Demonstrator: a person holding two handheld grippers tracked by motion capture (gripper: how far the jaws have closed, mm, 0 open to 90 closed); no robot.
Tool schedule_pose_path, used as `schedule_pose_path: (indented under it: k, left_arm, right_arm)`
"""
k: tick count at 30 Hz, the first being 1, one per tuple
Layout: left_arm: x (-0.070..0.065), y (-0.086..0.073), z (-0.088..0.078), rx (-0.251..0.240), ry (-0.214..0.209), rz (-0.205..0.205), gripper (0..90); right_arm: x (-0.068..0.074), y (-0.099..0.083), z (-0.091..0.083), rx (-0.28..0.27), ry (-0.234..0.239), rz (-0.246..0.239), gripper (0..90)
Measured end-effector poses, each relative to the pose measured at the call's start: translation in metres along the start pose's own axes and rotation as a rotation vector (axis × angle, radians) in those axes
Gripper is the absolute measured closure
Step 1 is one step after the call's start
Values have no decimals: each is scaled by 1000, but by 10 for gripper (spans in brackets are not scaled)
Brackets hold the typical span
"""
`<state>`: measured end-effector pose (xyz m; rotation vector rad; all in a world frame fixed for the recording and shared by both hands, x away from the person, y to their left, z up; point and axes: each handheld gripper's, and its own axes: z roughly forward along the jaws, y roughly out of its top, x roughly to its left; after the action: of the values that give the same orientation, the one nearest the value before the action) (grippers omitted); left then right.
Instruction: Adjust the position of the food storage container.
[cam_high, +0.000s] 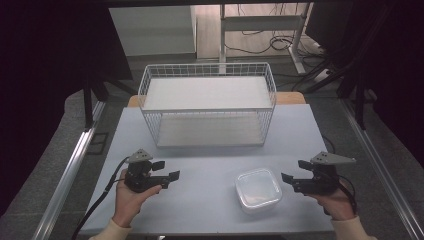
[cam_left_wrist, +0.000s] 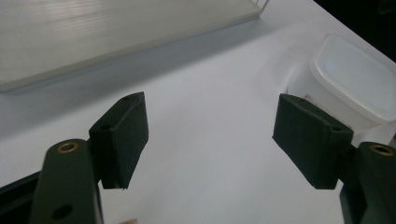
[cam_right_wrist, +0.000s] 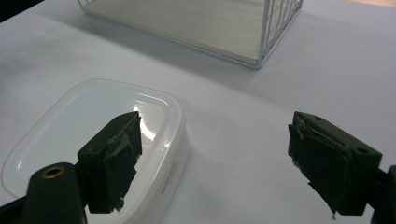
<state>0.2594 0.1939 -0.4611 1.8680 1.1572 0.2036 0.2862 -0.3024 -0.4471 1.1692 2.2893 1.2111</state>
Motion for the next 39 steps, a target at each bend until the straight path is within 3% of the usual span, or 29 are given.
schedule_pose_path:
  k: [9,18,25,28,39]
  left_arm:
    - [1,2,0,-7,-15,-8,265]
    - [-1,-1,3,24,-28,15,265]
    - [2,2,-1,10,-21,-3,262]
    - [3,3,0,16,-17,-4,262]
    - [0,0,6,41,-30,2,261]
  right_arm:
    - [2,1,-7,3,-12,5,187]
    - [5,5,-10,32,-26,13,211]
    - [2,5,-14,30,-37,20,241]
    - [-1,4,-16,47,-55,8,266]
    - [-1,-1,-16,113,-45,-1,353]
